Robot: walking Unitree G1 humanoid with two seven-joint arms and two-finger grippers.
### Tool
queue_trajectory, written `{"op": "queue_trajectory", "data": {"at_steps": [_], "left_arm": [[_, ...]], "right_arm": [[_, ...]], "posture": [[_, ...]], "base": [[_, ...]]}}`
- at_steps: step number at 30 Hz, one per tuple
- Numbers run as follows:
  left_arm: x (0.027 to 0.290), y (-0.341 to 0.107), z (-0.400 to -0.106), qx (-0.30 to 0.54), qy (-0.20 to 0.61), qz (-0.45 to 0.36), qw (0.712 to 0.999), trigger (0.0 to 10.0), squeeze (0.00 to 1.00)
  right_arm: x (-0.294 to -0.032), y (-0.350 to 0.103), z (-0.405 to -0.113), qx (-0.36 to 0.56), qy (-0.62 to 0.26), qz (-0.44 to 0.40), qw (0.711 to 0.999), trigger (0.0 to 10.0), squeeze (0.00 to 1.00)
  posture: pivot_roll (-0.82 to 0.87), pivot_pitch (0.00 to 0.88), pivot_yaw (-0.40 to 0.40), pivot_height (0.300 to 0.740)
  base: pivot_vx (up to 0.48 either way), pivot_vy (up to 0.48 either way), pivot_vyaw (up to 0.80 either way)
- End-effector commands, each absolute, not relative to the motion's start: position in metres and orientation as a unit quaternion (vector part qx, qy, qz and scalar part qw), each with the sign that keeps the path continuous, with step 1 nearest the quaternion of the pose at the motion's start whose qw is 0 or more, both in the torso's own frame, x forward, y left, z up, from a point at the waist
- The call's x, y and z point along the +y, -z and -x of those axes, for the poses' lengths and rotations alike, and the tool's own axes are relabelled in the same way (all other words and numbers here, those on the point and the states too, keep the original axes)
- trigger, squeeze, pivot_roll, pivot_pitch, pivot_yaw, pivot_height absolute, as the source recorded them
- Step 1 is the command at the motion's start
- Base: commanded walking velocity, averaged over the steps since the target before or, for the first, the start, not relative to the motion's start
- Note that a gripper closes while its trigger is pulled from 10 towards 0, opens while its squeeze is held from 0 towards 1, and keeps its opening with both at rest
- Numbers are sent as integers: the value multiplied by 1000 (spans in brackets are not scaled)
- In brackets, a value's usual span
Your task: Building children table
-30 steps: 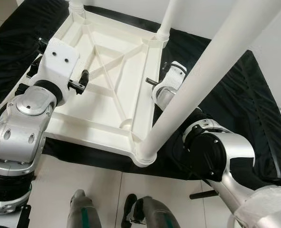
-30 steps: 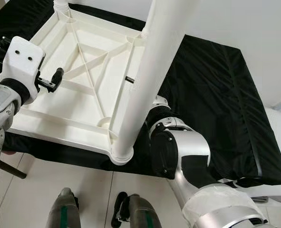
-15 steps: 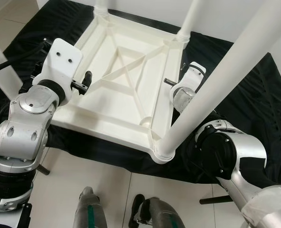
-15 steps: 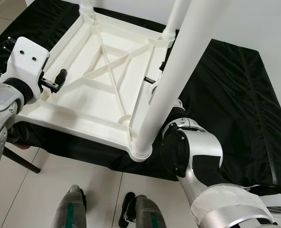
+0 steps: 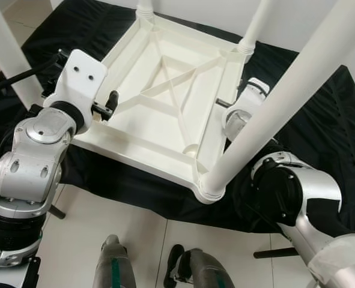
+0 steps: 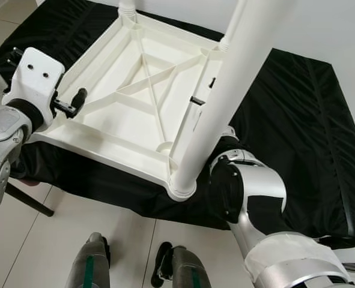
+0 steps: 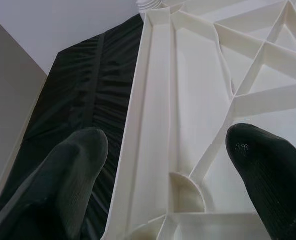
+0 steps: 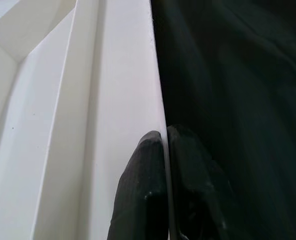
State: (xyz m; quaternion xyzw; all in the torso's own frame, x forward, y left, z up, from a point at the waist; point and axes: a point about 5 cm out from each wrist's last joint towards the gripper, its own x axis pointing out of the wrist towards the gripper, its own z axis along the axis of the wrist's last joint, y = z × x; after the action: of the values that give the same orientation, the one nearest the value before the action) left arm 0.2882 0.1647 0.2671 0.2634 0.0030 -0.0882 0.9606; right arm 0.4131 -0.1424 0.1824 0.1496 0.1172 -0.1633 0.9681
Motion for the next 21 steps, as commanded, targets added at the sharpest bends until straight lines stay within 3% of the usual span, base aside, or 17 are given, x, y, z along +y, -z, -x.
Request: {"op": "queue_trajectory", "data": {"at_steps": [1, 8, 17, 18, 20, 21], "left_arm": [[162, -267, -286, 5, 97, -262, 960, 10000, 0], [161, -266, -285, 6, 97, -260, 961, 10000, 0], [162, -265, -284, 11, 93, -255, 962, 10000, 0], [161, -265, -284, 11, 93, -255, 962, 10000, 0], [161, -265, -284, 11, 93, -254, 963, 10000, 0], [161, -264, -283, 11, 92, -253, 963, 10000, 0]], "right_arm": [[-178, -193, -412, 49, 224, -124, 966, 0, 0], [-194, -207, -412, 14, 244, -111, 963, 0, 0], [-183, -220, -420, 3, 132, -80, 988, 392, 0], [-180, -222, -420, -6, 123, -65, 990, 10000, 0], [-180, -222, -419, -15, 123, -55, 991, 10000, 0], [-178, -219, -418, -20, 112, -61, 992, 10000, 1000]], "posture": [[199, 201, -98, 740], [201, 205, -99, 740], [197, 212, -97, 740], [197, 212, -100, 740], [196, 212, -102, 740], [196, 210, -104, 740]], "base": [[0, 0, 0], [0, 0, 0], [0, 0, 0], [0, 0, 0], [0, 0, 0], [0, 0, 0]]}}
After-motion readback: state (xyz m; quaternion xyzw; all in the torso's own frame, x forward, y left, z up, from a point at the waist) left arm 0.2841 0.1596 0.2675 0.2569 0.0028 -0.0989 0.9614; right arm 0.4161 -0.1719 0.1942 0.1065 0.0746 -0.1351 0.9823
